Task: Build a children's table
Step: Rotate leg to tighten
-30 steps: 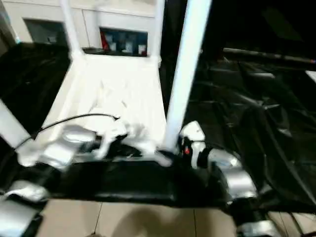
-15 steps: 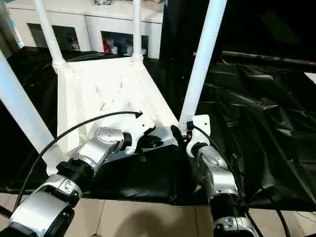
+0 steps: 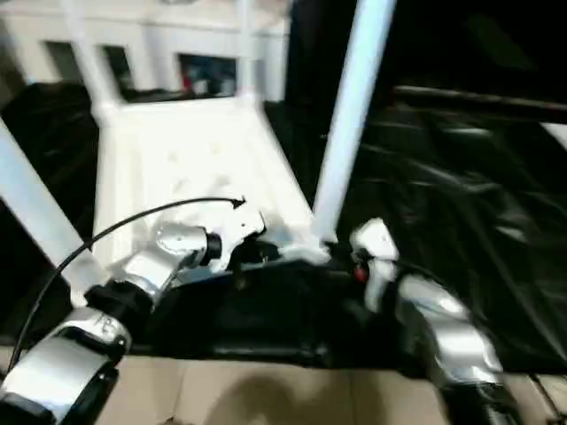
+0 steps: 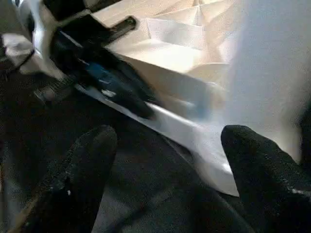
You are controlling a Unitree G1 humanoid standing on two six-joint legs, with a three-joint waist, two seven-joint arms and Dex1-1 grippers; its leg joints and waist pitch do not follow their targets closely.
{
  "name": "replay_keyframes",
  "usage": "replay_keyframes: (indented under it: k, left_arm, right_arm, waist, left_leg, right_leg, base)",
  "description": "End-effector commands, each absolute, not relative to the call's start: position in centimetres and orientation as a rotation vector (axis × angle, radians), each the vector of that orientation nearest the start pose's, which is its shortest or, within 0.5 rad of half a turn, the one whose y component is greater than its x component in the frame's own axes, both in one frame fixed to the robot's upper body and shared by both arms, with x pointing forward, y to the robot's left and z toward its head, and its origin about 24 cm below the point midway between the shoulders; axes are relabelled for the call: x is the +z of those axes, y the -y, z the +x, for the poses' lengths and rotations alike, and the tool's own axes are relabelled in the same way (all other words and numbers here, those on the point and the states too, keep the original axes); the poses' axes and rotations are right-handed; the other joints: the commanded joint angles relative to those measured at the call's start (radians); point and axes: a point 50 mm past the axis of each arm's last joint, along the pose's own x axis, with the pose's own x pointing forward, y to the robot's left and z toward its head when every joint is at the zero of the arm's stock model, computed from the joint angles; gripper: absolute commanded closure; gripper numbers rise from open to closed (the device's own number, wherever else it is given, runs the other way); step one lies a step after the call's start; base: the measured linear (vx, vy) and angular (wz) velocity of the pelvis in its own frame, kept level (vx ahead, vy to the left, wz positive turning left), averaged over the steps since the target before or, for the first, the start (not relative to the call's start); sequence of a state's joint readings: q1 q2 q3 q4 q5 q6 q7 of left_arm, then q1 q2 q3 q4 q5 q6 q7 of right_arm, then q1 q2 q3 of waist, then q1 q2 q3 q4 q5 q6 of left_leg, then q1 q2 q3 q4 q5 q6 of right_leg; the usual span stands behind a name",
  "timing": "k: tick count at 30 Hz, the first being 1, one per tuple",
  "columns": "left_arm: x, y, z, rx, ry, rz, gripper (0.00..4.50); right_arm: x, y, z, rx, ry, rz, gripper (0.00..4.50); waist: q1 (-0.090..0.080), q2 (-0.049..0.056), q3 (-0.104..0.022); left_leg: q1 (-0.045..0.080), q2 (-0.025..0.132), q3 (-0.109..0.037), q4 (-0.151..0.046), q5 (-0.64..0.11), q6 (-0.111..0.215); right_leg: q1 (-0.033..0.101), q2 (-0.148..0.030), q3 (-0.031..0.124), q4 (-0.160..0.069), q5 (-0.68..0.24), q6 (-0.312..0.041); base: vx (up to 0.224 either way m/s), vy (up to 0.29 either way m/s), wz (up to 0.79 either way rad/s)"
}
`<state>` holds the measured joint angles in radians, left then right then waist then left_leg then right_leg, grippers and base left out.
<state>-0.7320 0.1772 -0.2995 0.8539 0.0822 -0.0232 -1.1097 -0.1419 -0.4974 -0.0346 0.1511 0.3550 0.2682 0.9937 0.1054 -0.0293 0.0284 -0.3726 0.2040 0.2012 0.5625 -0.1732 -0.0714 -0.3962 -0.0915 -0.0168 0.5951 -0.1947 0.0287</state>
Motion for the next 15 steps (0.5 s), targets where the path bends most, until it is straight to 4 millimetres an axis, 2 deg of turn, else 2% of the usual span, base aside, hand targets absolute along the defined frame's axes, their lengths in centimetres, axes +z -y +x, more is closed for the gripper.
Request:
replay_keyframes:
  k: [1, 3, 5, 6, 7, 11, 12, 15]
  left_arm:
    - [3.8, -7.4, 31.8, -1.499, -0.420, 0.390, 4.50]
    - [4.1, -7.5, 31.7, -1.548, -0.418, 0.382, 4.50]
    - [4.2, -7.6, 31.6, -1.564, -0.418, 0.379, 4.50]
    - [4.2, -7.7, 31.6, -1.576, -0.422, 0.379, 4.50]
    - [4.2, -7.8, 31.5, -1.585, -0.422, 0.381, 4.50]
    - [4.5, -8.1, 31.7, -1.567, -0.387, 0.392, 4.50]
    - [4.7, -8.1, 31.9, -1.553, -0.377, 0.371, 4.05]
    - [5.9, -8.5, 32.2, -1.542, -0.337, 0.300, 3.94]
  right_arm:
    - [6.5, 22.5, 25.3, 0.909, -0.264, 0.012, 0.75]
    - [6.8, 23.5, 24.8, 0.898, -0.276, 0.011, 0.75]
    - [6.8, 23.9, 24.7, 0.887, -0.282, 0.009, 0.75]
    - [6.9, 24.2, 24.5, 0.879, -0.285, 0.012, 0.75]
    - [6.9, 24.5, 24.3, 0.876, -0.287, 0.013, 0.75]
    - [7.0, 24.7, 23.6, 0.885, -0.296, 0.022, 0.75]
    - [7.0, 24.6, 23.5, 0.888, -0.296, 0.021, 0.73]
    - [7.1, 24.5, 23.2, 0.888, -0.286, 0.030, 0.73]
  waist:
    - [-0.001, -0.006, -0.045]
    - [0.002, -0.005, -0.046]
    - [0.002, -0.006, -0.047]
    - [0.005, 0.003, -0.047]
    - [0.004, -0.003, -0.047]
    - [0.010, -0.004, -0.044]
    - [0.008, -0.003, -0.043]
    - [0.006, -0.007, -0.043]
  left_leg:
    - [0.014, 0.028, -0.011, -0.057, -0.209, 0.077]
    - [0.017, 0.028, -0.010, -0.053, -0.198, 0.082]
    - [0.013, 0.027, -0.010, -0.052, -0.192, 0.086]
    - [0.018, 0.029, -0.010, -0.051, -0.195, 0.083]
    - [0.018, 0.029, -0.009, -0.050, -0.198, 0.082]
    - [0.016, 0.029, -0.008, -0.050, -0.212, 0.083]
    - [0.014, 0.029, -0.009, -0.051, -0.212, 0.082]
    - [0.013, 0.028, -0.008, -0.051, -0.210, 0.079]
  right_leg:
    - [0.036, -0.036, 0.020, -0.069, -0.094, -0.221]
    - [0.036, -0.035, 0.018, -0.064, -0.052, -0.234]
    - [0.038, -0.036, 0.017, -0.060, -0.031, -0.247]
    - [0.037, -0.038, 0.017, -0.060, -0.028, -0.250]
    - [0.038, -0.038, 0.017, -0.060, -0.025, -0.254]
    - [0.041, -0.040, 0.017, -0.063, -0.071, -0.245]
    - [0.041, -0.040, 0.016, -0.063, -0.079, -0.242]
    - [0.039, -0.041, 0.016, -0.065, -0.112, -0.232]
  base:
    - [0.000, 0.000, 0.00]
    - [0.000, 0.000, 0.00]
    - [0.000, 0.000, 0.00]
    - [0.000, 0.000, 0.00]
    - [0.000, 0.000, 0.00]
    - [0.000, 0.000, 0.00]
    - [0.000, 0.000, 0.00]
    - [0.000, 0.000, 0.00]
